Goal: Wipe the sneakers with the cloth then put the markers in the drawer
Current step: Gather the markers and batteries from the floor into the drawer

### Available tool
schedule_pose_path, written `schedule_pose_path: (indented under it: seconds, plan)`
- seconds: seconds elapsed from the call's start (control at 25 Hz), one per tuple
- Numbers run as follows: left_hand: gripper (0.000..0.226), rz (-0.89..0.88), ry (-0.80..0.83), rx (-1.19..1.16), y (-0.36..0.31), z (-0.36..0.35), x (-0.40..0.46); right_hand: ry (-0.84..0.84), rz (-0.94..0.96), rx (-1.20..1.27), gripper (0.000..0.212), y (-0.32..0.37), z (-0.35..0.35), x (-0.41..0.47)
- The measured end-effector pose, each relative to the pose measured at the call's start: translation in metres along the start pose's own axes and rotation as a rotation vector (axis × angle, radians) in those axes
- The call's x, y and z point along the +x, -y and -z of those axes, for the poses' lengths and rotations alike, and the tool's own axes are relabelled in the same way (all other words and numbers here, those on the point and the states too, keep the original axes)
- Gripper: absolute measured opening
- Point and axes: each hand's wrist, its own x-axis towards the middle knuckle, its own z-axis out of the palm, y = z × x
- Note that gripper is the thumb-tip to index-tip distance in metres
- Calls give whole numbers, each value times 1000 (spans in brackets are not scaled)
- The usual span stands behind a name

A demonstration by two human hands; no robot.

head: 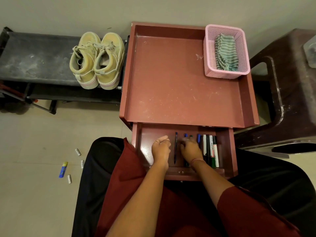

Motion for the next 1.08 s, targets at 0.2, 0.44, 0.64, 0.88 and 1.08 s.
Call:
schedule_pose_path:
  seconds: [0.2, 0.44, 0.64, 0.88, 1.08]
  plan:
    - [20, -1, -2, -55, -7, 4, -2, 365, 296, -587, 51, 25, -20, -10]
    - [17, 16, 20, -61, -6, 2, -4, 575, 126, -642, 56, 5, 3, -26]
    - [17, 11, 17, -44, -5, 2, -6, 648, 22, -659, 60, -14, 21, -32]
    - [19, 9, 36, -37, -6, 5, -7, 658, 72, -795, 62, -20, 29, -30]
    - [20, 10, 45, -24, -5, 5, -5, 675, 67, -841, 61, -25, 39, -28]
